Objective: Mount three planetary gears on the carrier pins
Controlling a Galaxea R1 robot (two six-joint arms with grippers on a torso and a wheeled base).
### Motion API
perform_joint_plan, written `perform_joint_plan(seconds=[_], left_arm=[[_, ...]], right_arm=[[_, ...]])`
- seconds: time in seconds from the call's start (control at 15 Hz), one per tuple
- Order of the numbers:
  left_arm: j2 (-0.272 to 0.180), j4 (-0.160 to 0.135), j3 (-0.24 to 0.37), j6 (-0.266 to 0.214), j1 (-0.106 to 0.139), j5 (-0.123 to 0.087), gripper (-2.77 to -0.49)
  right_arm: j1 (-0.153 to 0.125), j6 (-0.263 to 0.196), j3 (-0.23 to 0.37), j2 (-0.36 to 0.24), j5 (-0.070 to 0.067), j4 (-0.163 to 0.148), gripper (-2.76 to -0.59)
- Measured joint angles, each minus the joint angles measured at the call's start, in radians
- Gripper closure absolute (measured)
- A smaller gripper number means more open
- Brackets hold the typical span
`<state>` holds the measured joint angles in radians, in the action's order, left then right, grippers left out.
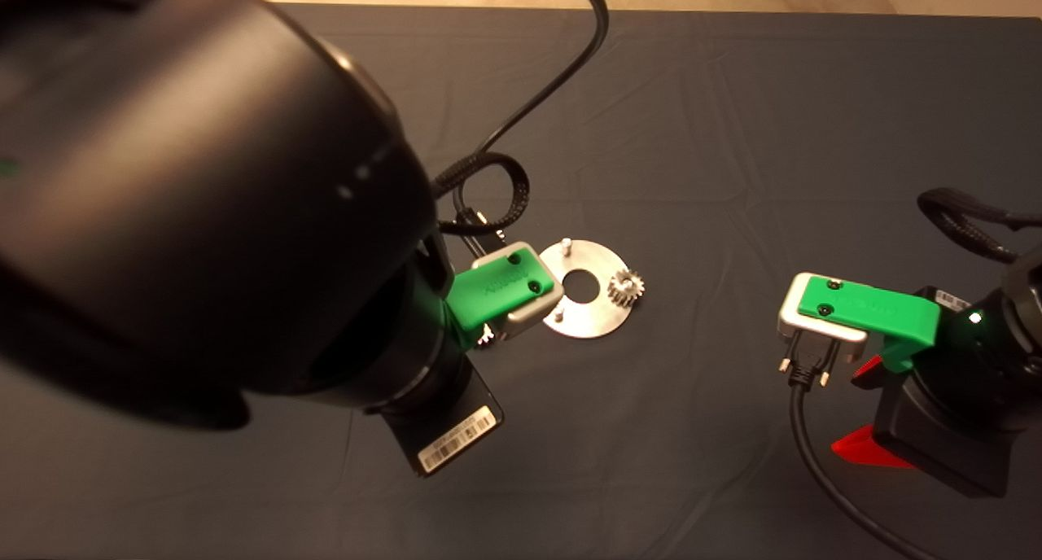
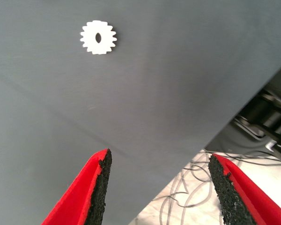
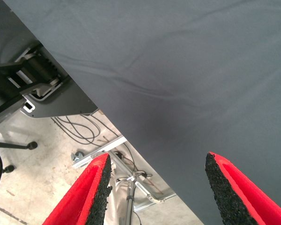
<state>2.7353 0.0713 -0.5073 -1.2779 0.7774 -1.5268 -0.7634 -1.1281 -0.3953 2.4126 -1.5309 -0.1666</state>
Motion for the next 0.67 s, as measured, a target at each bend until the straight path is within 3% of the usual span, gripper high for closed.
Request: perform_joint_plan(seconds=[0.13, 0.2, 0.4, 0.53, 0.67], left_arm=[[0.008, 0.038, -0.016, 0.013, -0.075, 0.001, -1.46], [0.013, 0.063, -0.025, 0.022, -0.098, 0.001, -1.46], [0.008, 0.12, -0.077, 0.079, -0.137, 0.001, -1.46], [0.007, 0.142, -0.132, 0.137, -0.176, 0.001, -1.46], [0.007, 0.161, -0.19, 0.197, -0.193, 0.001, -1.46]], right_arm=[[-0.004, 0.0, 0.002, 0.0, -0.002, -0.007, -1.47], [-0.006, 0.0, 0.003, 0.0, -0.002, -0.009, -1.47], [-0.01, 0.0, 0.003, 0.0, -0.001, -0.01, -1.47], [-0.01, 0.0, 0.003, 0.0, -0.001, -0.01, -1.47], [-0.01, 0.0, 0.003, 0.0, -0.001, -0.01, -1.47]])
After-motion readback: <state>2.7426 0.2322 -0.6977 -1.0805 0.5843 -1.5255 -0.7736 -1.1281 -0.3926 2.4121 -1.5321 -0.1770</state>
